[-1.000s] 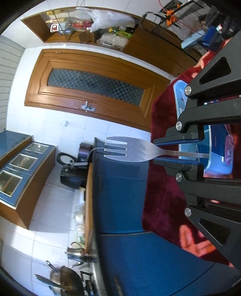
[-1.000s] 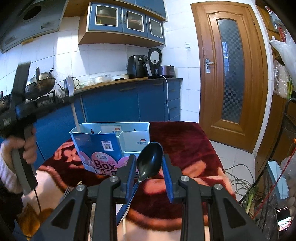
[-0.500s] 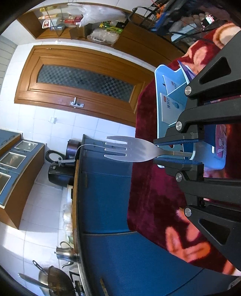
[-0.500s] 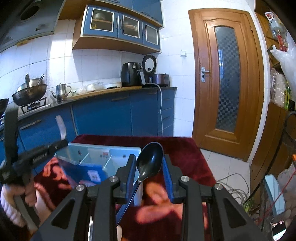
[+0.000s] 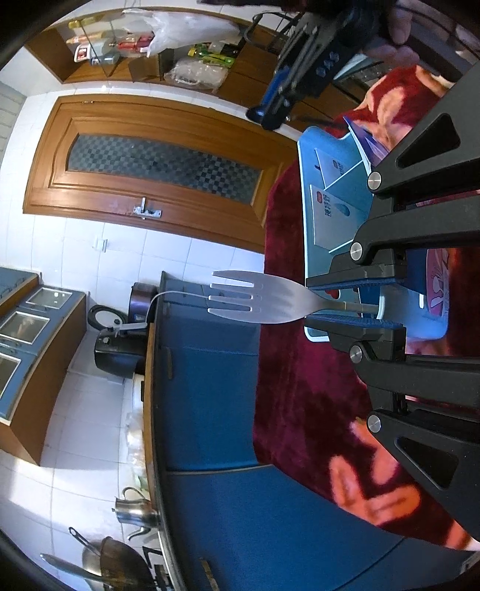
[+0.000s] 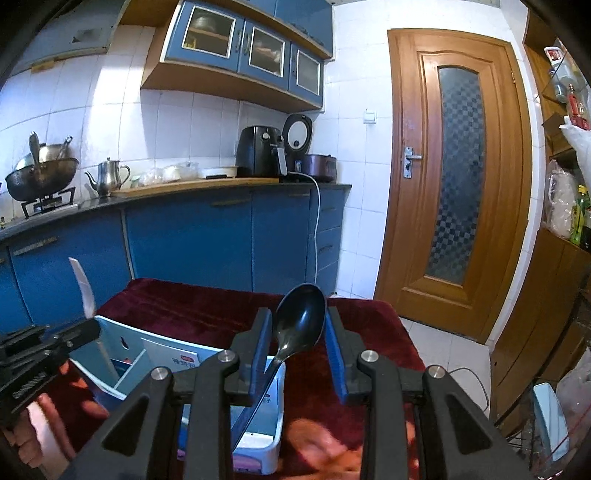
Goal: Organize utensils
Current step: 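Carry the white fork with the left tool to the caddy while the right tool carries the black spoon, then drop the white fork into the caddy with the left tool while the right tool drops the black spoon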
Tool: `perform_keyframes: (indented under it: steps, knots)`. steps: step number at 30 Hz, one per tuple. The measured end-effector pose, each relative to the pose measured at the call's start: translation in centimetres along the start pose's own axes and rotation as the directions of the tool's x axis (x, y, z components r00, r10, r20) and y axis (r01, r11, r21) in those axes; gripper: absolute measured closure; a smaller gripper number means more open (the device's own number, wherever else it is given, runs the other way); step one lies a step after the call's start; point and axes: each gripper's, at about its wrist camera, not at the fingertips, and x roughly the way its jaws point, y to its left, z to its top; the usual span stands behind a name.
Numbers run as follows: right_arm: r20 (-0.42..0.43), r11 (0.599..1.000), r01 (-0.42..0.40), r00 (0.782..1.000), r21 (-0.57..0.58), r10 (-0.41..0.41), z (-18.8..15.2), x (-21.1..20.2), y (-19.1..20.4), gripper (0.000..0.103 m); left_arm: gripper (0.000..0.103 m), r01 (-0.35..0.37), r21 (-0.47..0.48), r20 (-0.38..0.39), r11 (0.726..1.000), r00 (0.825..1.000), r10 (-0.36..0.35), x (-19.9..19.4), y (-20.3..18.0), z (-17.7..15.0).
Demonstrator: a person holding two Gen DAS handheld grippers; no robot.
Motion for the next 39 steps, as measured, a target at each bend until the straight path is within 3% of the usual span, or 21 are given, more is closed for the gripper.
perform_keyframes:
  steps: [13,17,19,25,33,39]
  knots:
    - [-0.042,0.999,-0.012,0.999,-0.038,0.011,-1.2,1.7,0.8,0.071,0.09,0.0,0.002,0.001,1.0,1.0,0.0,-0.1,-0.1,-0.1]
    - [-0.017,0.999,-0.006,1.0,-0.045,0.005,-0.6,1.6,0.8,0.082,0.09,0.005,-0.002,0.0,1.0,1.0,-0.005,-0.1,-0.2,-0.1]
    - [-0.013,0.999,-0.01,1.0,-0.05,0.01,-0.3,1.8,0.8,0.092,0.09,0.006,-0.004,0.0,1.0,1.0,-0.006,-0.1,-0.2,-0.1]
    - [0.009,0.998,-0.017,1.0,-0.059,0.017,-0.1,1.8,1.2,0.097,0.09,0.015,-0.011,-0.002,1.0,1.0,-0.015,0.0,0.1,0.0]
    - [0.101,0.988,0.073,0.993,-0.133,-0.06,1.1,1.8,2.1,0.097,0.09,0.019,-0.015,-0.003,1.0,1.0,-0.019,0.1,0.4,0.0]
    - [0.183,0.954,0.181,0.973,-0.24,-0.138,0.8,2.8,3.7,0.097,0.09,0.022,-0.011,-0.004,1.0,1.0,-0.022,0.0,0.3,-0.1]
